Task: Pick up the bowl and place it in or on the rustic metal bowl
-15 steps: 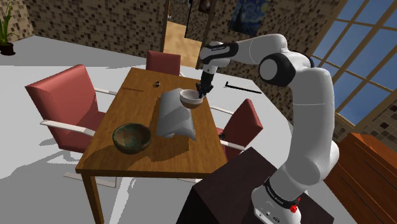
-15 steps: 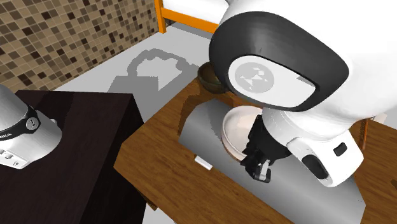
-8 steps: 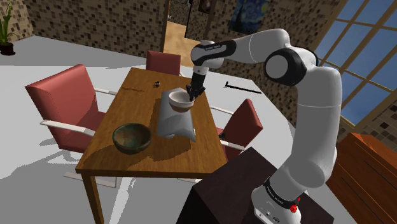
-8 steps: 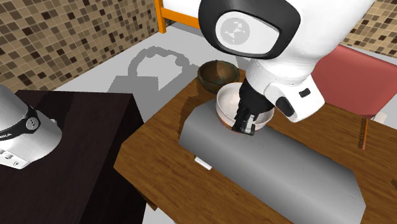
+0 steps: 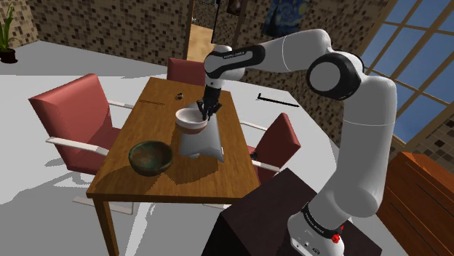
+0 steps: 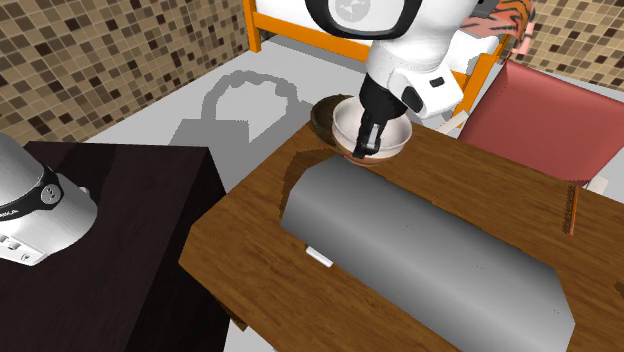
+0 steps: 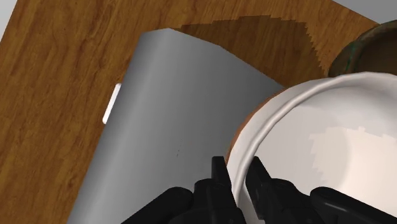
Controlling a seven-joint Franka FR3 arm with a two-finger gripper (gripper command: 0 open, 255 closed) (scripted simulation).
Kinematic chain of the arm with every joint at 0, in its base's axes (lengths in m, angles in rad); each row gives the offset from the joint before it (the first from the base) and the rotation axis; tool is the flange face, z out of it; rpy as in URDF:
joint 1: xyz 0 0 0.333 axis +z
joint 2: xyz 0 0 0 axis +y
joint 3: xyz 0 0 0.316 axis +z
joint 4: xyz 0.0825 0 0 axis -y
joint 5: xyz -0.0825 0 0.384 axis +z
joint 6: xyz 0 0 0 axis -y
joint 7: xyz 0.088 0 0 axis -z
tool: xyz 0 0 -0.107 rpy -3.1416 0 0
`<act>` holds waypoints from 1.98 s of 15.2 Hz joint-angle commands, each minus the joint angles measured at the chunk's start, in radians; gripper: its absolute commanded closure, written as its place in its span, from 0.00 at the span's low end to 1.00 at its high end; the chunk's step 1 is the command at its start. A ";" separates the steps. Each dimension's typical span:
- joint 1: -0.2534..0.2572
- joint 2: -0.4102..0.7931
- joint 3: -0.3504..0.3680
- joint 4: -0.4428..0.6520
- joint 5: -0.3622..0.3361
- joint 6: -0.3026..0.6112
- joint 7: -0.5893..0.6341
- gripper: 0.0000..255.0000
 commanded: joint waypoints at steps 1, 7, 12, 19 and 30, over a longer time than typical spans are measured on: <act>0.028 -0.013 0.011 -0.013 0.000 0.008 0.039 1.00; 0.115 -0.009 0.049 -0.004 0.000 0.023 0.161 1.00; 0.187 0.016 0.079 0.038 -0.004 0.025 0.263 1.00; 0.232 0.066 0.096 0.063 -0.004 0.061 0.318 1.00; 0.232 0.145 0.101 0.034 0.006 0.167 0.296 1.00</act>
